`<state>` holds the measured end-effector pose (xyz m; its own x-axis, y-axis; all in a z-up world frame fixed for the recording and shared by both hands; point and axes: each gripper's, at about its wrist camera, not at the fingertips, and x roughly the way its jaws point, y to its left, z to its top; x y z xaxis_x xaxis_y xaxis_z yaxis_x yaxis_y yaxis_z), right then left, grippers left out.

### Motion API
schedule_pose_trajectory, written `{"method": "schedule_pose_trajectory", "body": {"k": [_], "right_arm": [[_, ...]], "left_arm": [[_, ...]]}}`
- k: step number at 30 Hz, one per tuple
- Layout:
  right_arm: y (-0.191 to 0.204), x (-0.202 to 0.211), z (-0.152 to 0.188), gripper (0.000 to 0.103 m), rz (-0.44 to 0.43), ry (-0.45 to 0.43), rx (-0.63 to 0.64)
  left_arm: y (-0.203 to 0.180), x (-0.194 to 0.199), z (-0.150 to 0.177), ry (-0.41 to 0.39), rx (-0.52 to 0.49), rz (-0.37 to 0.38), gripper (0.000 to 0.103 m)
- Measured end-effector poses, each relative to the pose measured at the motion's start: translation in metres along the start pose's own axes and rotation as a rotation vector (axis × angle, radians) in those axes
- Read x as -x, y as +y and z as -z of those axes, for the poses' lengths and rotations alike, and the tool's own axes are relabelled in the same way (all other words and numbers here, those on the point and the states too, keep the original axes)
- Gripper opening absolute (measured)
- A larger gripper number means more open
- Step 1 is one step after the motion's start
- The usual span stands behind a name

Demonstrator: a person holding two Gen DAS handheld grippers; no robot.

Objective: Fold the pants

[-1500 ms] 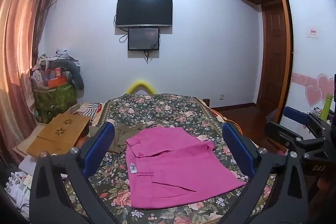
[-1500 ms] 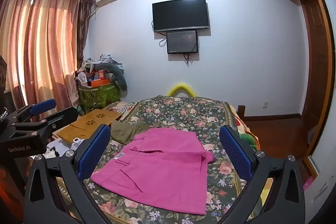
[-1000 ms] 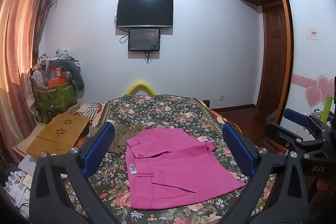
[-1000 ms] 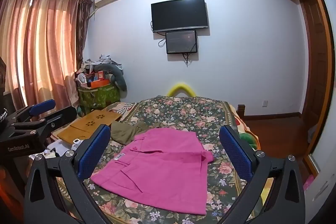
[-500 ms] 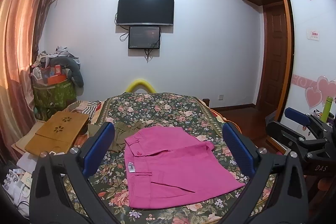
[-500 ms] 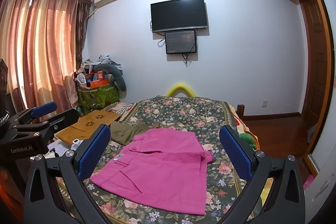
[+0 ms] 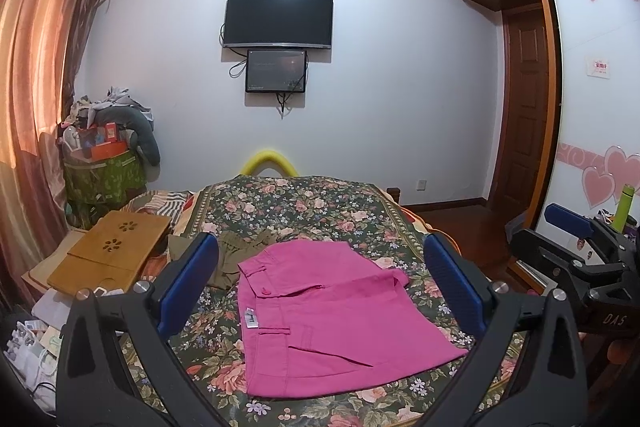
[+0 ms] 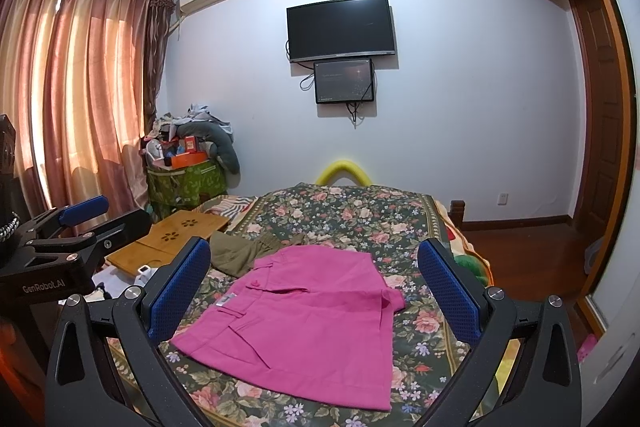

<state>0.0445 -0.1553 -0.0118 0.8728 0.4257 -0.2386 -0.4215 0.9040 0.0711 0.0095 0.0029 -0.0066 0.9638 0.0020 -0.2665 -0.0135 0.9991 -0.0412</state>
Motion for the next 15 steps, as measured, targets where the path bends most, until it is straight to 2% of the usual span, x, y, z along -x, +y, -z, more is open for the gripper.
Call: {"method": "schedule_pose_trajectory", "body": {"k": [15], "right_arm": [[-0.0002,0.0004,0.0003,0.103,0.0,-0.004,0.002]], "left_arm": [[-0.0015,0.0012,-0.0014,-0.008,0.002,-0.007,0.103]]}}
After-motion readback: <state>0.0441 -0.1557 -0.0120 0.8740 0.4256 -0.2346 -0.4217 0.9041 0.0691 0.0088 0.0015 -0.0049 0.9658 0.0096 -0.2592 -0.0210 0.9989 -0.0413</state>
